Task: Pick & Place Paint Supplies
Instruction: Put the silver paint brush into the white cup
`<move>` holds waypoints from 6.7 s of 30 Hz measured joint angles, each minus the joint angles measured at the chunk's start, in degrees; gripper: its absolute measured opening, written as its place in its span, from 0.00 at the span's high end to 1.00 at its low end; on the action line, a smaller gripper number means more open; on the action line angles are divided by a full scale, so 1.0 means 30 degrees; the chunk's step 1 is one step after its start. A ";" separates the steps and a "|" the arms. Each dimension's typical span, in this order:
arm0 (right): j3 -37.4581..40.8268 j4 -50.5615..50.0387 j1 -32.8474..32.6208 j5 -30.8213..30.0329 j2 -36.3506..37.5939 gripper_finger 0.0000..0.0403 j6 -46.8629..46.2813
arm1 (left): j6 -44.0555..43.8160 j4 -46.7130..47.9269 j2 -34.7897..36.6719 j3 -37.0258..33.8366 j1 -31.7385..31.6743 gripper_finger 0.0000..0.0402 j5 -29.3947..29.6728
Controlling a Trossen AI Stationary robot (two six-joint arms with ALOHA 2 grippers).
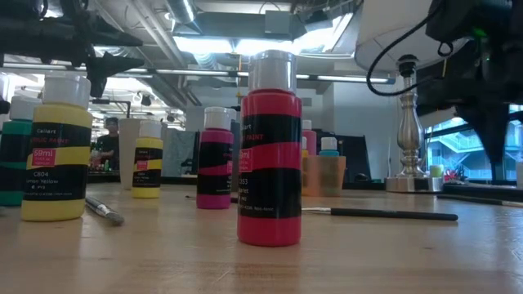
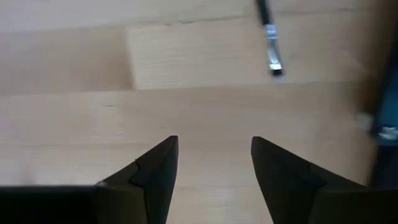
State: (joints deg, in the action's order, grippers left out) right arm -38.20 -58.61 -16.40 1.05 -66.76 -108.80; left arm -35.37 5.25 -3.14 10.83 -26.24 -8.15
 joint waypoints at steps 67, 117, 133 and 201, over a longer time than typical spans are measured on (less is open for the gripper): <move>0.1304 0.0960 0.4560 0.1664 -0.2273 0.50 1.2926 | -0.0462 0.0467 0.0000 0.0000 0.0000 0.58 -0.1628; 0.2732 0.2351 0.4617 0.3057 -0.2251 0.50 1.2591 | -0.0156 0.0489 -0.0006 0.0000 0.0000 0.58 -0.1118; 0.2732 0.1165 0.4617 0.1680 -0.2251 0.50 1.2785 | -0.0528 0.0482 0.0000 -0.0007 0.0000 0.58 -0.1111; 0.3665 0.3389 0.4726 0.1059 -0.2076 0.83 1.2904 | -0.1810 0.0475 -0.0001 -0.0007 0.0000 0.58 -0.1147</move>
State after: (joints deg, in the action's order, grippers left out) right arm -27.20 -48.44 -2.22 4.23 -72.99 -70.08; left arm -40.80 6.68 -3.14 10.81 -26.24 -11.60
